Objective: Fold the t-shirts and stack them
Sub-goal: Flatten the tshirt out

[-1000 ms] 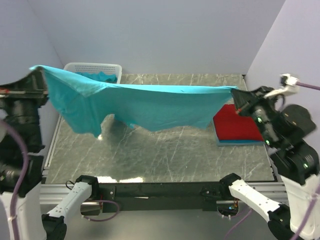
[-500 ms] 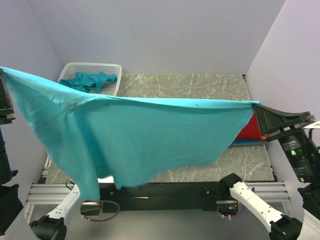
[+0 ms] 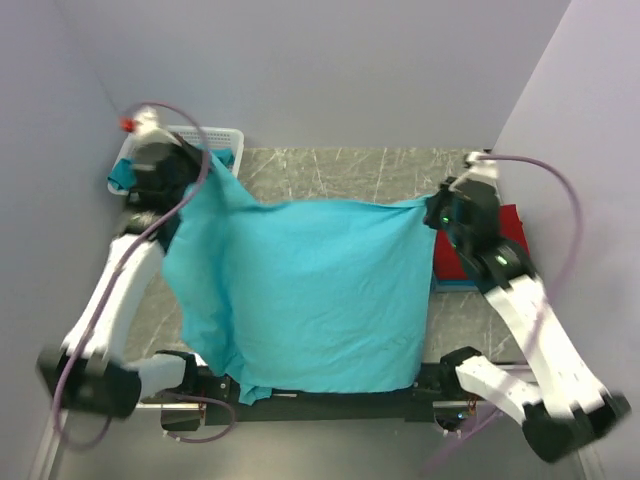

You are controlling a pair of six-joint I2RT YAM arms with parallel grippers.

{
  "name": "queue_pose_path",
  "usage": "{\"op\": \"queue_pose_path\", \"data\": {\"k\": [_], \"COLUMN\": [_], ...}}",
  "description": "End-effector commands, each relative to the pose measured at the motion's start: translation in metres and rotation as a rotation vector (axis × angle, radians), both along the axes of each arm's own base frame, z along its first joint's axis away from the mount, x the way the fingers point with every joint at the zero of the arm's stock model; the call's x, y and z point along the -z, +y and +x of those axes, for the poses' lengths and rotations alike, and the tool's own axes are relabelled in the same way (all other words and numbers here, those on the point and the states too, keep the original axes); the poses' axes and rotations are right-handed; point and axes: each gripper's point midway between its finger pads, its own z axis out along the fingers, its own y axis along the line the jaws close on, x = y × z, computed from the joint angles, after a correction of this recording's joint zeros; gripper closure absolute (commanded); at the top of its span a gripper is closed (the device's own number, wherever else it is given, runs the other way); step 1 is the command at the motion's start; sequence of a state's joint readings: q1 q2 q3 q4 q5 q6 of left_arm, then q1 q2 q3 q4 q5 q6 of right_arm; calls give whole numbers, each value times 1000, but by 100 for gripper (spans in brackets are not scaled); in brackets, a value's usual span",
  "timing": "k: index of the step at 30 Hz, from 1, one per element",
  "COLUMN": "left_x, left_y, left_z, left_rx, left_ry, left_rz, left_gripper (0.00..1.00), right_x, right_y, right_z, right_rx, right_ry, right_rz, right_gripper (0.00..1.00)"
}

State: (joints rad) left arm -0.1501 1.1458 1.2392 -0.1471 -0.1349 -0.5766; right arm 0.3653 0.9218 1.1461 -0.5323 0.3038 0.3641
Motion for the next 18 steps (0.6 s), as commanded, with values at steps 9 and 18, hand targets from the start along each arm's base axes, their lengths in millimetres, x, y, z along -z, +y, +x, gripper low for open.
{"op": "queue_pose_path", "data": {"k": [9, 18], "left_x": [174, 213], "left_y": [-25, -30], "left_z": [78, 101], "left_rx": [76, 80], "left_ry": [316, 407], "left_rz": [59, 51], "left_gripper": [100, 100], "right_x": [149, 179], "right_y": [8, 4], "right_z": [122, 156], "right_rx": [-20, 2], "right_ry": [327, 416], "right_rz": [-49, -68], "right_gripper": [100, 100]}}
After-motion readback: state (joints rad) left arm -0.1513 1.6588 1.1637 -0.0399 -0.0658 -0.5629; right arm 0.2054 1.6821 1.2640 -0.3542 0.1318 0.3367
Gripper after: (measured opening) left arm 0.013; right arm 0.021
